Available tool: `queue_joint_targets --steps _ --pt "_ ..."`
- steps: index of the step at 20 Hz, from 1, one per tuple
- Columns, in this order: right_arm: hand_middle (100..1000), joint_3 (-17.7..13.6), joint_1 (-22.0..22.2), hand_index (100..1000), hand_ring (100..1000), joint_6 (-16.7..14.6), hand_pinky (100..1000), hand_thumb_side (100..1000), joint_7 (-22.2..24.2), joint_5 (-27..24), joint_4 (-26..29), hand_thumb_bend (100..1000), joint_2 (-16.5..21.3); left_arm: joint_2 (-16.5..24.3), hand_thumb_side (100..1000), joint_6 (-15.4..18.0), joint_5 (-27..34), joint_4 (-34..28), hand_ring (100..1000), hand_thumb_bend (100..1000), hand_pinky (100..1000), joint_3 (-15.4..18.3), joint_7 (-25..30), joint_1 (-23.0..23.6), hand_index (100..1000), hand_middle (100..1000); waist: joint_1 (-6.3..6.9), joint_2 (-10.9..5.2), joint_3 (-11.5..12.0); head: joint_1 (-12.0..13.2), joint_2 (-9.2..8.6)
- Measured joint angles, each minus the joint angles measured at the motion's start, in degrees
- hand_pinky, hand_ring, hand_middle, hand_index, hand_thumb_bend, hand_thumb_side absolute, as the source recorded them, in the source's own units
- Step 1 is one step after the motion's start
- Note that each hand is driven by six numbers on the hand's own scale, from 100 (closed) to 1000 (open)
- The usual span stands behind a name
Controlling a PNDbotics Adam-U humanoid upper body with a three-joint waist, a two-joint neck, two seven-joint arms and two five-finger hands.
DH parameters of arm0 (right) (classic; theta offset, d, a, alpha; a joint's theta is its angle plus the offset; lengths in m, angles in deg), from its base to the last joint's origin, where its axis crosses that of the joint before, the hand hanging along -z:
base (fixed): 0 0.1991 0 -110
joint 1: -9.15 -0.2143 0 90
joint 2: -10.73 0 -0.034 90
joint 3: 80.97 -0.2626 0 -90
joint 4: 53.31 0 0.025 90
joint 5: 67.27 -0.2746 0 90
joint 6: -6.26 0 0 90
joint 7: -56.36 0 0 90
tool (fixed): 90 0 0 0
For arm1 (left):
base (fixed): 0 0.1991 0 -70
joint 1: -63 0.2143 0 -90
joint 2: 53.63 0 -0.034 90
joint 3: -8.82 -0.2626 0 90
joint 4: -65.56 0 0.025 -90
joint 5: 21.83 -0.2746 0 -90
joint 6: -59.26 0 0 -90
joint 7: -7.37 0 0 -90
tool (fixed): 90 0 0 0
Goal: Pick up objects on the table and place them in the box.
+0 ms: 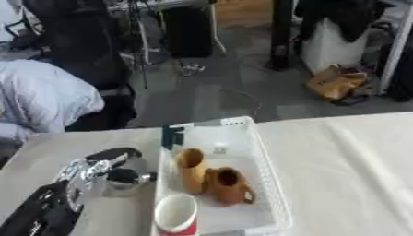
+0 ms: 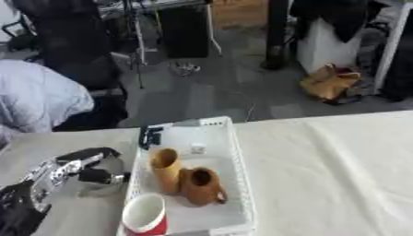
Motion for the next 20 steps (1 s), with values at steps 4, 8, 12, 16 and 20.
queue_joint_targets --steps 4,8,12,16,20 --pt "635 0.0 -0.1 605 796 0.0 742 1000 0.0 -0.1 0.0 100 0.0 0.0 754 -0.1 0.0 0.0 1000 576 1000 0.0 0.8 -0.1 1000 1000 0.02 -0.02 0.0 0.0 0.0" --pt "633 0.0 -0.1 602 794 0.1 741 1000 -0.2 -0.3 0.0 100 0.0 -0.1 729 -0.2 0.0 0.0 1000 541 1000 0.0 1.5 -0.3 1000 1000 0.03 -0.09 0.1 0.0 0.0" --pt "631 0.0 -0.2 599 793 0.2 741 1000 -0.4 -0.4 0.0 100 0.0 -0.5 717 -0.4 0.0 0.0 1000 527 1000 0.0 1.8 -0.4 1000 1000 0.03 -0.11 0.2 0.1 -0.01" --pt "630 0.0 -0.2 597 792 0.2 740 1000 -0.6 -0.5 0.0 100 0.0 -0.5 711 -0.5 0.0 0.0 1000 510 1000 0.0 2.0 -0.4 1000 1000 0.03 -0.12 0.2 0.2 -0.02" --pt "629 0.0 -0.2 594 791 0.2 740 1000 -0.8 -0.5 0.0 100 0.0 -0.5 704 -0.6 0.0 0.0 1000 496 1000 0.3 2.3 -0.4 1000 1000 0.03 -0.12 0.2 0.2 -0.1"
